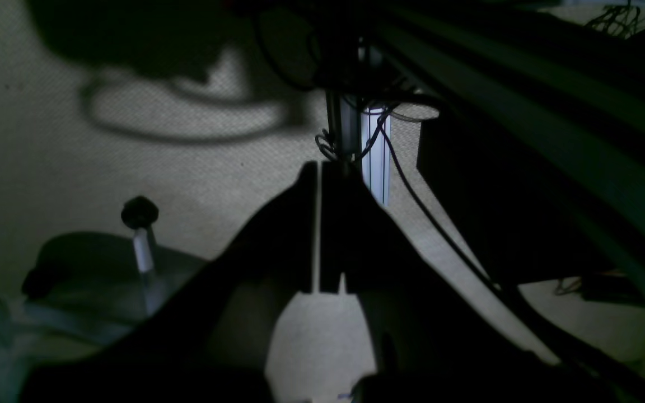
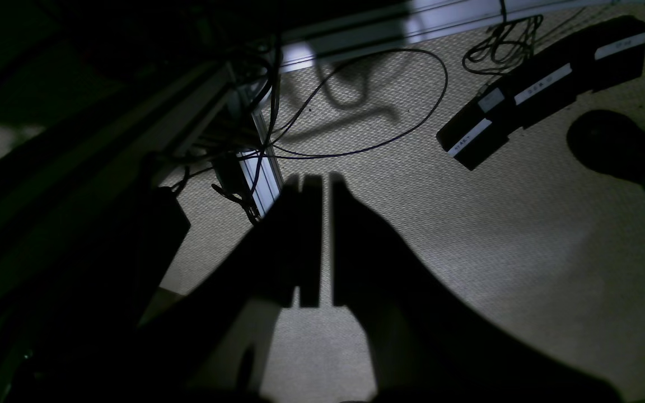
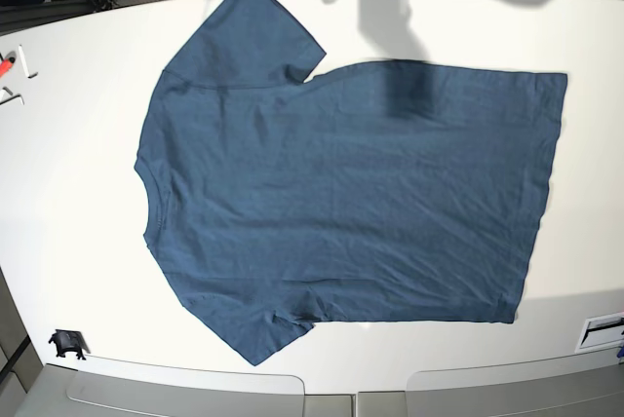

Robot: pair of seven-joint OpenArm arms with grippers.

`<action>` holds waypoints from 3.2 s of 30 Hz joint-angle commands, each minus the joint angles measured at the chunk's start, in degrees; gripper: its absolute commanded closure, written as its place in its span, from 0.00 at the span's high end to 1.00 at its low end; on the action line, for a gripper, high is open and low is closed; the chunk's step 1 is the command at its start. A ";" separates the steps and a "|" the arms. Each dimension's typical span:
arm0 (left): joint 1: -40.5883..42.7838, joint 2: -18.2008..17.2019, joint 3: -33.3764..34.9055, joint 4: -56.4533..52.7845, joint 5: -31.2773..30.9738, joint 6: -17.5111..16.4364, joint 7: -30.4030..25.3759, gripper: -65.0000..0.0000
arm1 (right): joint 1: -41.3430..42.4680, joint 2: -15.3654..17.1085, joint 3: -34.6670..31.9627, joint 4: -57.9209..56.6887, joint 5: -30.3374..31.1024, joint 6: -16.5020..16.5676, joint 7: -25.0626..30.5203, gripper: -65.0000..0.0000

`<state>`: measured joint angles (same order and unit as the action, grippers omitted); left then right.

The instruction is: Fold the T-shirt properly

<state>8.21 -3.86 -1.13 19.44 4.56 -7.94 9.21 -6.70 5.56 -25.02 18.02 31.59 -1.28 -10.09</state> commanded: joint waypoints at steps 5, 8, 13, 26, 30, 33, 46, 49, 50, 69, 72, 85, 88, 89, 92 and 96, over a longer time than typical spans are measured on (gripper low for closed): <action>1.92 0.02 0.07 2.47 -0.09 -6.10 0.22 0.00 | -0.17 0.15 -0.02 0.35 -1.51 -0.13 -0.02 0.03; 2.29 0.00 0.07 3.50 -0.09 -6.45 0.22 0.00 | -0.17 0.15 -0.02 0.35 -5.46 -0.15 0.00 0.03; 2.25 0.02 0.07 3.48 -0.09 -6.43 0.20 0.00 | -0.15 0.15 -0.02 0.35 -7.61 -0.20 0.00 0.03; 2.25 0.00 0.07 3.48 -0.09 -6.43 -0.26 0.00 | -0.17 0.15 -0.02 0.33 -7.61 -0.22 -0.02 0.03; 2.25 0.00 0.07 3.48 -0.11 -6.45 -0.26 0.00 | -0.17 0.15 -0.02 0.33 -7.61 -0.22 -0.02 0.03; 2.27 0.00 0.07 3.48 -0.09 -6.45 -0.24 0.00 | -0.20 0.15 -0.02 0.33 -7.61 -0.22 -0.02 0.03; 3.39 0.00 0.07 3.50 -0.11 -6.43 -0.44 0.00 | -2.56 0.15 -0.02 0.35 -7.61 -0.26 1.01 0.03; 4.28 0.00 0.07 3.85 -0.11 -6.45 -0.42 0.00 | -3.72 0.17 -0.02 0.35 -7.61 -0.26 2.05 0.03; 4.79 0.00 0.07 4.17 -0.11 -6.45 -0.44 0.00 | -4.00 0.17 -0.02 0.35 -7.63 -0.26 2.21 0.03; 26.47 -7.69 0.04 29.09 -8.33 -6.67 -1.09 0.00 | -16.52 7.87 0.00 17.99 -7.63 -0.35 3.72 0.03; 30.40 -7.78 0.04 34.29 -8.26 -6.67 -1.07 0.00 | -20.04 9.68 0.00 23.39 -7.63 -0.46 3.74 0.03; 44.44 -8.94 0.02 60.48 -8.26 -6.69 9.22 0.00 | -36.26 11.93 4.35 46.16 -16.44 -1.79 3.89 0.03; 47.45 -10.01 -0.02 66.66 -8.24 -6.69 11.93 0.00 | -40.24 12.41 6.69 52.52 -16.44 -1.75 3.89 0.03; 48.43 -10.56 -0.02 68.61 -8.26 -6.69 12.83 0.00 | -41.44 12.61 7.39 54.60 -16.44 -1.75 3.89 0.03; 51.45 -12.35 -0.02 74.05 -8.24 -6.69 15.17 0.00 | -45.18 13.40 9.25 60.70 -16.41 -1.75 3.87 0.03; 55.34 -14.73 -0.02 80.11 -8.24 -6.69 17.46 0.00 | -50.25 15.52 10.91 68.13 -16.41 -1.73 3.67 0.03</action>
<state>62.35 -18.37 -1.08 99.02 -3.40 -14.46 27.14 -56.07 20.86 -14.09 85.62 15.16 -2.92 -7.14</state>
